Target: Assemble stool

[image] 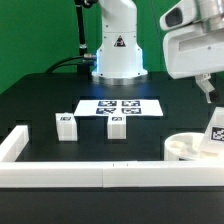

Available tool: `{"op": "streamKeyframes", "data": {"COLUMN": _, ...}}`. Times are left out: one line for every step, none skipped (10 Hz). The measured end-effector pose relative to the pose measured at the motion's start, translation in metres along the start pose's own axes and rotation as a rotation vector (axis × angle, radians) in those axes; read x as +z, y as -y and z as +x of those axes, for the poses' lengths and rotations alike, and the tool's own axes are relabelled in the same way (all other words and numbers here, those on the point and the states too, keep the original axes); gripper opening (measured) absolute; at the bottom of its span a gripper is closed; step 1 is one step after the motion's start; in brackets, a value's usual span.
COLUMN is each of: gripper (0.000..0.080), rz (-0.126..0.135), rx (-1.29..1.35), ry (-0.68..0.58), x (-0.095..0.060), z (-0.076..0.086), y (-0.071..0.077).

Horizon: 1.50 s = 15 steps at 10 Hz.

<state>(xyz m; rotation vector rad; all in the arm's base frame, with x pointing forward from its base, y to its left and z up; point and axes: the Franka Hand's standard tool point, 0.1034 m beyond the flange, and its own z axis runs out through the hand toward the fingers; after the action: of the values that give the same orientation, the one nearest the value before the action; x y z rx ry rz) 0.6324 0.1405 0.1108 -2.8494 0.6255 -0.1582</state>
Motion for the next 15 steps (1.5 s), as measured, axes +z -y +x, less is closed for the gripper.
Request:
{"op": "streamKeyframes", "data": {"gripper": 0.0648, "rz": -0.004, "rx": -0.111, "ry": 0.005, "x": 0.002, "z": -0.001, "y": -0.003}}
{"op": "streamKeyframes", "data": {"gripper": 0.0648, "rz": -0.006, "rx": -0.185, "ry": 0.002, "x": 0.001, "z": 0.001, "y": -0.006}}
{"op": "streamKeyframes", "data": {"gripper": 0.0648, "rz": -0.007, "rx": -0.231, "ry": 0.003, "x": 0.002, "z": 0.001, "y": -0.006}}
{"op": "streamKeyframes", "data": {"gripper": 0.0648, "rz": -0.009, "rx": -0.289, "ry": 0.002, "x": 0.002, "z": 0.001, "y": -0.006}}
{"op": "streamKeyframes", "data": {"gripper": 0.0648, "rz": -0.023, "rx": -0.423, "ry": 0.007, "x": 0.001, "z": 0.002, "y": -0.008}}
{"op": "streamKeyframes", "data": {"gripper": 0.0648, "rz": -0.052, "rx": -0.590, "ry": 0.010, "x": -0.002, "z": 0.007, "y": -0.008}}
{"op": "streamKeyframes", "data": {"gripper": 0.0648, "rz": -0.073, "rx": -0.792, "ry": 0.022, "x": -0.004, "z": 0.011, "y": -0.010}}
{"op": "streamKeyframes", "data": {"gripper": 0.0648, "rz": -0.098, "rx": -0.907, "ry": 0.028, "x": -0.003, "z": 0.012, "y": -0.009}}
{"op": "streamKeyframes", "data": {"gripper": 0.0648, "rz": -0.112, "rx": -1.013, "ry": 0.035, "x": -0.001, "z": 0.009, "y": -0.007}}
{"op": "streamKeyframes", "data": {"gripper": 0.0648, "rz": -0.113, "rx": -1.065, "ry": 0.038, "x": -0.002, "z": 0.011, "y": -0.010}}
{"op": "streamKeyframes", "data": {"gripper": 0.0648, "rz": -0.117, "rx": -1.118, "ry": 0.041, "x": -0.002, "z": 0.012, "y": -0.011}}
{"op": "streamKeyframes", "data": {"gripper": 0.0648, "rz": -0.117, "rx": -1.155, "ry": 0.044, "x": -0.002, "z": 0.013, "y": -0.012}}
{"op": "streamKeyframes", "data": {"gripper": 0.0648, "rz": -0.132, "rx": -1.259, "ry": 0.056, "x": -0.001, "z": 0.013, "y": -0.014}}
{"op": "streamKeyframes", "data": {"gripper": 0.0648, "rz": -0.158, "rx": -1.362, "ry": 0.073, "x": 0.003, "z": 0.015, "y": -0.016}}
{"op": "streamKeyframes", "data": {"gripper": 0.0648, "rz": -0.162, "rx": -1.416, "ry": 0.090, "x": 0.010, "z": 0.015, "y": -0.021}}
